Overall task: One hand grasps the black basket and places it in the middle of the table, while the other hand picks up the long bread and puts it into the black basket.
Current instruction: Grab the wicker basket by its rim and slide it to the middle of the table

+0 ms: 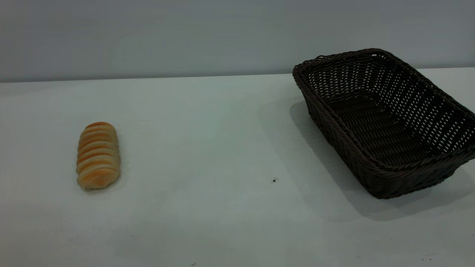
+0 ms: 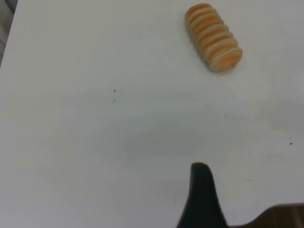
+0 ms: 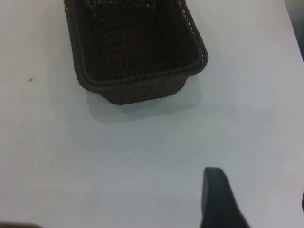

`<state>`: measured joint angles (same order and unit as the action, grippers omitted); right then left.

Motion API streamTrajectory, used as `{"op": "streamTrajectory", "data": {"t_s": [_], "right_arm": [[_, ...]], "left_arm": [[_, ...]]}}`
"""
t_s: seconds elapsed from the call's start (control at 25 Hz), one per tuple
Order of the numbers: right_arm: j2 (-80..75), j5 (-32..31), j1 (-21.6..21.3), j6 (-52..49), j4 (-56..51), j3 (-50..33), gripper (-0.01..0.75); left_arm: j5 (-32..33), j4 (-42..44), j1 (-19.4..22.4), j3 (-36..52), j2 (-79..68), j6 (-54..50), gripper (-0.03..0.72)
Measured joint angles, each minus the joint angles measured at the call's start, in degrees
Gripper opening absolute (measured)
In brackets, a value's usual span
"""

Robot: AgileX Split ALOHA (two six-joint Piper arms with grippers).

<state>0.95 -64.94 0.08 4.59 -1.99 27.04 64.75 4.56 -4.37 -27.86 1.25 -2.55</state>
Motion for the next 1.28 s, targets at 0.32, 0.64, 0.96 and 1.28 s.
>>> {"op": "streamTrajectory", "data": {"t_s": [0.32, 0.64, 0.96, 1.28], "right_arm": [[0.1, 0.0, 0.0, 0.0, 0.0, 0.0, 0.43], [0.2, 0.0, 0.0, 0.0, 0.0, 0.0, 0.43], [-0.5, 0.5, 0.0, 0.0, 0.6, 0.7, 0.43], [-25.0, 15.4, 0.0, 0.6, -5.1, 6.6, 0.5]], "left_arm": [[0.0, 0.0, 0.0, 0.0, 0.0, 0.0, 0.58], [0.0, 0.0, 0.0, 0.0, 0.0, 0.0, 0.58], [0.0, 0.2, 0.0, 0.0, 0.0, -1.3, 0.58], [-13.2, 6.4, 0.0, -5.5, -11.8, -8.6, 0.58]]}}
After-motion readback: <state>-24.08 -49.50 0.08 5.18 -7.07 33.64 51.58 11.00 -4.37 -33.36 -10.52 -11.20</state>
